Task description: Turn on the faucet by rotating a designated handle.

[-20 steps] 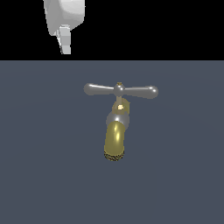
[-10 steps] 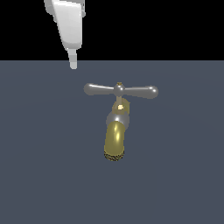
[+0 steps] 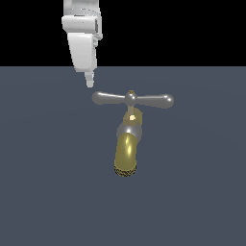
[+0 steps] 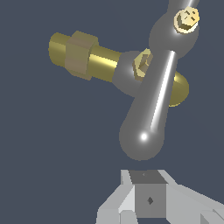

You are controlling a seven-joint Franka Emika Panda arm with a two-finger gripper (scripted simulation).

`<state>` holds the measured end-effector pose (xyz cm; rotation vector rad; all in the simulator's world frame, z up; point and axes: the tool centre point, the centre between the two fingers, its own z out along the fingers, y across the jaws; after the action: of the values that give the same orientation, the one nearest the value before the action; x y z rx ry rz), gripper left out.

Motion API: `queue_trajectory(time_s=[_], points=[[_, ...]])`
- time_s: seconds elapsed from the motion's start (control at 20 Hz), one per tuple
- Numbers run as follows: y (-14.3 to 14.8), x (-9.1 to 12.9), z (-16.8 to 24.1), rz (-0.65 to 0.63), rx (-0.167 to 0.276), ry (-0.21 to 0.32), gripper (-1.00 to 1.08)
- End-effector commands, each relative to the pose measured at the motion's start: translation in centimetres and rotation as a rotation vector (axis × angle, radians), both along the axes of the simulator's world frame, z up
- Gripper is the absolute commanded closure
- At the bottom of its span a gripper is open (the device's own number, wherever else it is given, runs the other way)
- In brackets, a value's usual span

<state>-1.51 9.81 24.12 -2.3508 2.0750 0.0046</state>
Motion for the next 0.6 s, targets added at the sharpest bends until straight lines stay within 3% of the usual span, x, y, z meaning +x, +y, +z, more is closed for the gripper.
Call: queue_trajectory(time_s=[0.0, 0.55], points=[[-0.4, 1.1, -0.9, -0.057, -0.002, 0.000, 1.08], [-2.4, 4.2, -3.8, -0.237, -0.007, 0.002, 1.08]])
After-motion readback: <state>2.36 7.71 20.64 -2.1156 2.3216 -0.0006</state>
